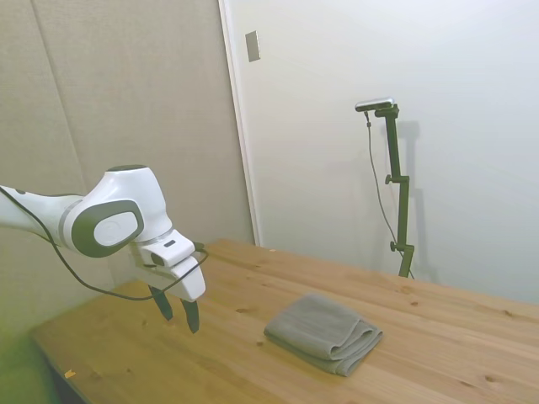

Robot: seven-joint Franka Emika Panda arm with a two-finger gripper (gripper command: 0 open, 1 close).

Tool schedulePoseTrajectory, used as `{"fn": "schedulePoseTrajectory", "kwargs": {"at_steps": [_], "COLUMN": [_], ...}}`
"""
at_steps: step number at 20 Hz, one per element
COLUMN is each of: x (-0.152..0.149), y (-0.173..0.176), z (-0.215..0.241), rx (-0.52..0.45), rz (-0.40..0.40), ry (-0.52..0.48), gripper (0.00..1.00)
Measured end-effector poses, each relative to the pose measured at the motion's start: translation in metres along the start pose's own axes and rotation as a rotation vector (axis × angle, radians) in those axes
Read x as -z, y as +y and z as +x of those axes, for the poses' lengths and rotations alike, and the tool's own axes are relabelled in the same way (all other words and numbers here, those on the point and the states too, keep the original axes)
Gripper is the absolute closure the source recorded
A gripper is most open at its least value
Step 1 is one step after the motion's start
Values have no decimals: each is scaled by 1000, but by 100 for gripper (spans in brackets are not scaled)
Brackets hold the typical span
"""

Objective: Unfold the towel

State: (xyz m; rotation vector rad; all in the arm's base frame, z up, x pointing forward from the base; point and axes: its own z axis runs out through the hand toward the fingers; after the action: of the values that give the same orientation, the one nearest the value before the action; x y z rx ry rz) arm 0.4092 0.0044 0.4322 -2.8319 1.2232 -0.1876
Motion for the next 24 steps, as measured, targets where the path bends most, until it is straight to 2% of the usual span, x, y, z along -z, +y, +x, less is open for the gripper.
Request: {"fn": "schedulePoseTrajectory", "kwargs": {"at_steps": [3,6,13,18,22,24], "x": [-2,-5,12,16,6,-2], "y": [2,24,110,176,163,167], "z": [4,37,146,200,196,209], "rx": [1,-48,-168,-233,-210,-228], "rz": [-3,-2,71,106,100,94], "ry": [0,30,54,54,58,74], "gripper": [0,0,0,0,0,0]}}
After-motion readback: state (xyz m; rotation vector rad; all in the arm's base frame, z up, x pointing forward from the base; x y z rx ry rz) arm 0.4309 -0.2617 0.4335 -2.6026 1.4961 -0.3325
